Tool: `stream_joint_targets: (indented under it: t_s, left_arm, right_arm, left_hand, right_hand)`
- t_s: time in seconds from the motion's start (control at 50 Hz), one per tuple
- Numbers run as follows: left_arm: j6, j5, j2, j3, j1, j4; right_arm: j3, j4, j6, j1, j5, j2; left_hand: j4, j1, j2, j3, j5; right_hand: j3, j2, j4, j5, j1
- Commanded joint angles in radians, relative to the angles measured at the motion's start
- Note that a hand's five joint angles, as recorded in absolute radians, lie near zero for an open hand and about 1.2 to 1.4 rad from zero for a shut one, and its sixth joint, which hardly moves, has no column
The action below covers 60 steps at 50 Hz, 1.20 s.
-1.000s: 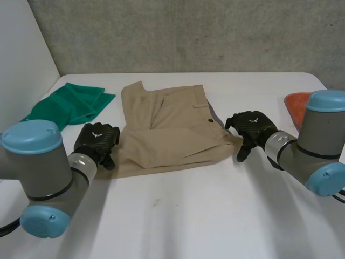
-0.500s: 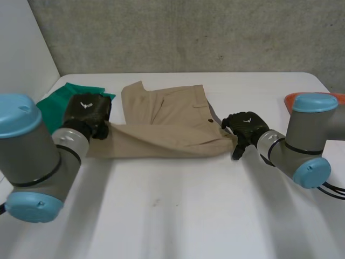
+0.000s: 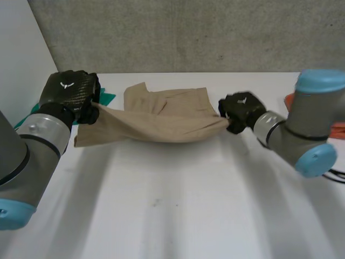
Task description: Fold the laundry.
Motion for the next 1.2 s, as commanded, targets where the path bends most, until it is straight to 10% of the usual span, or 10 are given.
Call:
stream_joint_targets:
  t_s: [0.02,0.18,0.38,0.66,0.9,1.2]
  left_arm:
    - [0.006,0.008,0.096,-0.079,-0.002,-0.143]
    - [0.022,0.068,0.177,-0.209,-0.013,-0.295]
    - [0.079,0.101,0.017,-0.249,-0.022,-0.268]
    - [0.213,0.045,-0.289,0.312,-0.002,0.083]
    - [0.216,0.026,-0.283,0.558,-0.005,0.665]
    - [0.213,-0.035,-0.283,0.158,0.013,0.509]
  right_arm:
    - [0.056,0.222,-0.145,-0.056,-0.017,-0.208]
    - [0.178,0.593,-0.516,-0.106,0.0,-0.313]
    - [0.286,0.635,-0.57,-0.094,-0.003,-0.316]
    - [-0.31,0.314,-0.3,-0.037,0.127,-0.075]
    - [-0.601,-0.201,-0.167,0.035,0.167,-0.066]
    - [-0.305,-0.178,-0.2,0.036,0.137,-0.001]
  left_hand:
    - [0.198,0.249,0.199,0.204,0.247]
    - [0.198,0.249,0.199,0.204,0.247]
    - [0.198,0.249,0.199,0.204,0.247]
    - [0.198,0.249,0.199,0.204,0.247]
    - [0.198,0.249,0.199,0.204,0.247]
    - [0.198,0.249,0.199,0.204,0.247]
  right_hand:
    - [0.213,0.22,0.207,0.245,0.458]
    - [0.213,0.22,0.207,0.245,0.458]
    - [0.213,0.22,0.207,0.245,0.458]
    - [0.213,0.22,0.207,0.245,0.458]
    - [0.213,0.22,0.207,0.245,0.458]
    - [0.213,0.22,0.207,0.245,0.458]
